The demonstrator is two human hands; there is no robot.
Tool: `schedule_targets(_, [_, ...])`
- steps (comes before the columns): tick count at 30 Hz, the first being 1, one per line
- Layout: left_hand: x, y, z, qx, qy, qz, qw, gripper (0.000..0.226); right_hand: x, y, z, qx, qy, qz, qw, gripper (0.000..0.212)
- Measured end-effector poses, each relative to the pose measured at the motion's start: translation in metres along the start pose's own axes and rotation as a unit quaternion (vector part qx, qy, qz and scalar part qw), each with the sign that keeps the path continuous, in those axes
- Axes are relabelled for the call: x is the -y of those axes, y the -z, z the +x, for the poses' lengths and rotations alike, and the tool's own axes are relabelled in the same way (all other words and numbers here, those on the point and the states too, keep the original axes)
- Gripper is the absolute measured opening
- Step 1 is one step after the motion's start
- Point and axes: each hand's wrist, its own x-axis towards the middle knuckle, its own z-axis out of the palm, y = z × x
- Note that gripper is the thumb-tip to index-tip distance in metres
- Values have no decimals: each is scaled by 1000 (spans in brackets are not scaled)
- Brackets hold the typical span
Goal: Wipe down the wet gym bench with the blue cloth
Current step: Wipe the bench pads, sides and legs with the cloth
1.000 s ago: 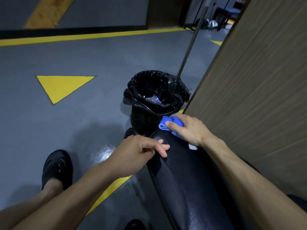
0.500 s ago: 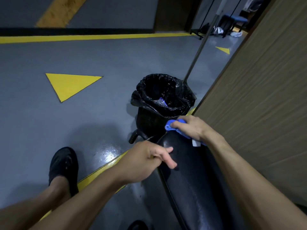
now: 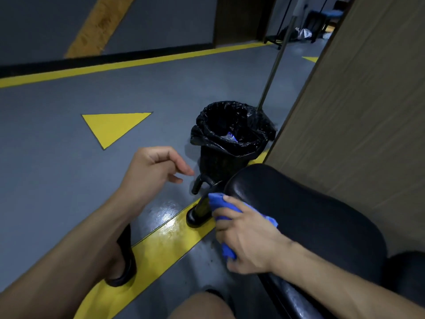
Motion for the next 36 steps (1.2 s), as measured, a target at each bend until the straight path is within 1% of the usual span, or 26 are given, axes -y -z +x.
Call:
schedule_targets(3, [-9,-1,-9,2,-3,17,1000,32,-21,11,13,-6,-25,49,998,39])
schedule_targets(5, [-15,0,-16,5,-8,31,999,34,-32,28,37,-14,-108,60,992,50])
schedule_targets(7, [-21,1,-21,11,-13,36,999,39,-34,36,49,-10,-196,81,977,55])
schedule_targets(8, [-25,2,-23,12,-14,39,999,41,-30,33,48,-17,-205,67,976,55])
schedule_targets(10, [-33,2,-26,12,-16,53,998,42,-11,24,28,-38,-167,11,985,48])
schedule_targets(12, [-40,0,-28,15,-18,58,998,40,14,11,-9,-58,-109,-21,992,40])
schedule_targets(13, [-43,-2,-30,20,-19,58,998,39,28,5,-30,-56,-88,-37,994,36])
schedule_targets(16, [-53,-8,-36,41,-22,71,996,38,60,-10,-79,-37,-75,-76,994,24])
schedule_targets(18, [-55,-7,-40,55,-21,71,996,39,65,-14,-93,-18,-75,-83,994,21])
schedule_targets(20, [-55,-8,-44,69,-16,70,995,39,59,-10,-83,8,-90,-79,993,23])
schedule_targets(22, [-55,-10,-51,77,-4,79,994,38,53,1,-52,24,-106,-70,992,31])
schedule_targets(25, [-54,-13,-61,102,8,94,990,38,46,13,-10,56,-154,-131,978,43])
schedule_targets(27, [-57,-11,-65,113,15,107,988,38,49,11,-8,49,-167,-164,971,47])
schedule_targets(29, [-61,-9,-69,112,13,121,986,37,59,2,-31,43,-161,-152,974,48])
schedule_targets(31, [-66,-15,-73,115,11,128,985,34,74,-2,-67,23,-149,-128,980,43])
schedule_targets(34, [-78,-34,-82,140,3,136,981,30,92,-10,-120,-59,-155,-52,985,30])
schedule_targets(36, [-89,-46,-88,168,-12,149,974,29,104,-20,-150,-87,-172,-44,980,29])
